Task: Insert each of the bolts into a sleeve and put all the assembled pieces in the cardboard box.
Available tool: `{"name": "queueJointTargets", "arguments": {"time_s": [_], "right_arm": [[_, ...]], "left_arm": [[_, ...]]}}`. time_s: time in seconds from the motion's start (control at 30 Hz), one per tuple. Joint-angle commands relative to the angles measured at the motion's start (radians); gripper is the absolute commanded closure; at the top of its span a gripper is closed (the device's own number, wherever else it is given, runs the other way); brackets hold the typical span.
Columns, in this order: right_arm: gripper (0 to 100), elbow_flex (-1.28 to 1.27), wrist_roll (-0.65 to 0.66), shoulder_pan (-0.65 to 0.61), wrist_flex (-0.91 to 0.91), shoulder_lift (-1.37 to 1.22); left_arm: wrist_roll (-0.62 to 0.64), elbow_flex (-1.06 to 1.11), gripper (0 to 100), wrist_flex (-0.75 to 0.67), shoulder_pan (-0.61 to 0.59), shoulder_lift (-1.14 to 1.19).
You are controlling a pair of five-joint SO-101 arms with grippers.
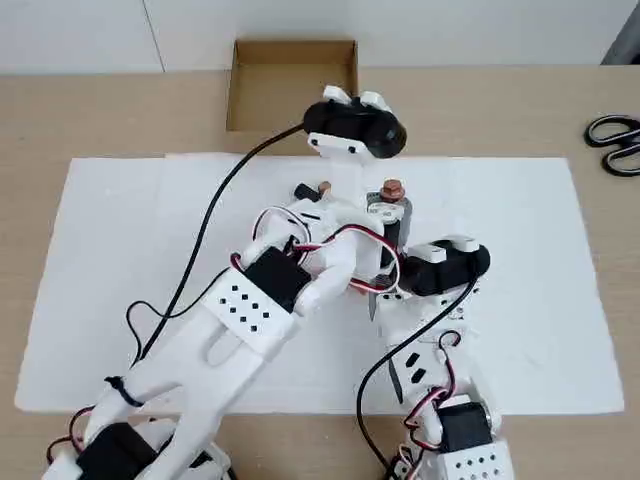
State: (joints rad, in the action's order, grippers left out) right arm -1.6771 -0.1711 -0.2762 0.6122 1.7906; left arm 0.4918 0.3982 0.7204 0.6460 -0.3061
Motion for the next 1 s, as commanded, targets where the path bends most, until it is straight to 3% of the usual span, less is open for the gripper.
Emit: {"name": "queueJointTargets", "arguments": {"time_s": [0.0,0.97], "right_arm": [[99.5,-0.008,0.008,-0.005,0.001,0.024],[99.5,-0.008,0.008,-0.007,-0.002,0.024]], "left_arm": [[-0.003,0.016,100,-0.06,0.003,-0.048],[-0.058,0.025,100,-0.037,0.021,-0.048]]}}
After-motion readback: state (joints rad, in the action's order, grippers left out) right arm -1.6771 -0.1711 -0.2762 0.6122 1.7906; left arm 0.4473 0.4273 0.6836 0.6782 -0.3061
